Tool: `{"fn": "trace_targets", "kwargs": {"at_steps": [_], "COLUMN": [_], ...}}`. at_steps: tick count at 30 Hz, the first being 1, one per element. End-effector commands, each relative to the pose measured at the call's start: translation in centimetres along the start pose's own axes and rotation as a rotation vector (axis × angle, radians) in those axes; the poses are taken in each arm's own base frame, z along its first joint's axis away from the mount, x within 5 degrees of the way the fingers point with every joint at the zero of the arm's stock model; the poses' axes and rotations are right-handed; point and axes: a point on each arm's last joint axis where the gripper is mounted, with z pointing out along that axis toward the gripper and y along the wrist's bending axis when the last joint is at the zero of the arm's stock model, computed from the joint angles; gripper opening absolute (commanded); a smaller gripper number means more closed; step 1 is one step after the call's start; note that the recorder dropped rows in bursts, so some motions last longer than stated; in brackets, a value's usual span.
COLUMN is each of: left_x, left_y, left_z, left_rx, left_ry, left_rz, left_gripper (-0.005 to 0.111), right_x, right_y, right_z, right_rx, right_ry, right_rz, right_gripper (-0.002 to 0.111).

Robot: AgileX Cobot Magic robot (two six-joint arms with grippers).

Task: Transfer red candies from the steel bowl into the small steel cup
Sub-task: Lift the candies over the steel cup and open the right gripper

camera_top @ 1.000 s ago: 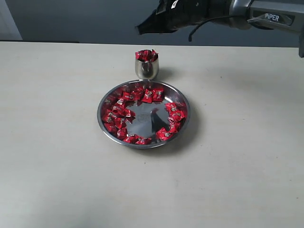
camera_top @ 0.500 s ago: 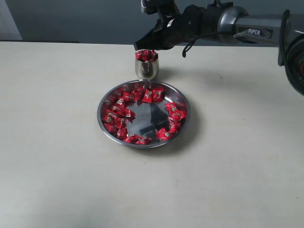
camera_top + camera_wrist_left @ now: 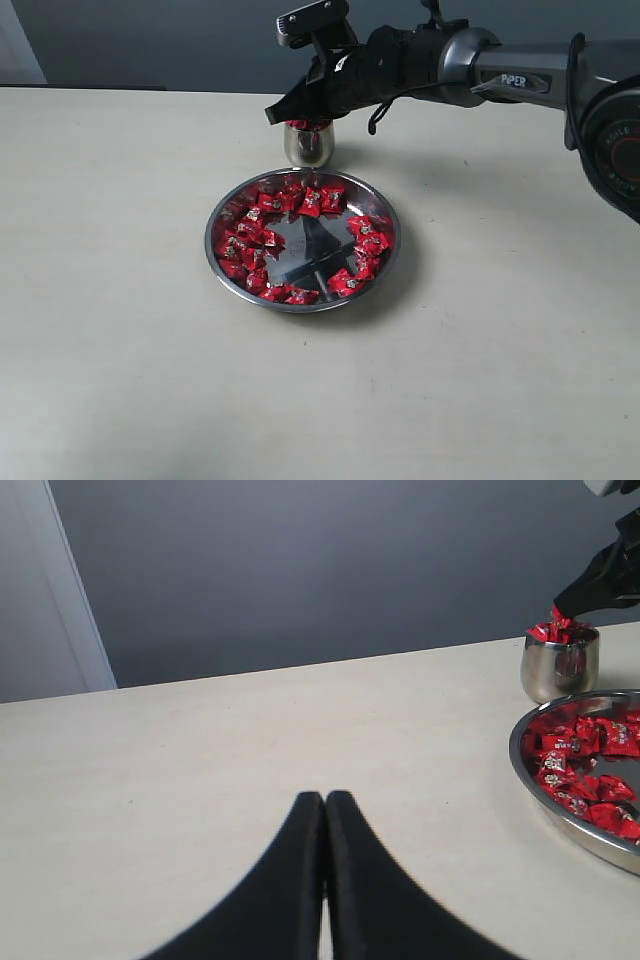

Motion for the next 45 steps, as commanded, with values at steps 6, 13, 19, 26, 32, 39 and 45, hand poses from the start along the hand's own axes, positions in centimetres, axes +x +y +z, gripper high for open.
{"fn": "trace_targets", "kwargs": {"at_steps": [6, 13, 19, 26, 32, 39, 45], "left_x": [0.0, 0.0, 0.0, 0.0, 0.0, 0.0, 0.0], "left_y": [-0.1, -0.1, -0.1, -0.1, -0.1, -0.1, -0.1], "left_z": [0.0, 0.0, 0.0, 0.0, 0.0, 0.0, 0.0], "left_rx": [0.008, 0.008, 0.008, 0.008, 0.008, 0.008, 0.008], "left_ry": [-0.009, -0.009, -0.009, -0.009, -0.009, -0.009, -0.009], "left_rz": [-0.007, -0.007, -0.007, -0.007, -0.007, -0.007, -0.007], "left_gripper": [0.000, 0.000, 0.000, 0.000, 0.000, 0.000, 0.000], "right_x": [0.1, 0.2, 0.1, -1.3, -3.0, -4.5, -4.5], "right_y": [-0.2, -0.2, -0.2, -0.4, -0.6, -0.3, -0.2], "right_z": [0.1, 0.1, 0.0, -1.1, -2.8, -5.7, -8.1], "right_rx": [0.010, 0.006, 0.007, 0.023, 0.035, 0.008, -0.014], "right_ry": [-0.009, -0.002, -0.004, -0.061, -0.102, -0.047, 0.107], "right_rz": [-0.009, -0.011, -0.013, -0.015, -0.041, -0.096, -0.179], "right_gripper": [-0.001, 0.020, 0.023, 0.023, 0.023, 0.023, 0.004]}}
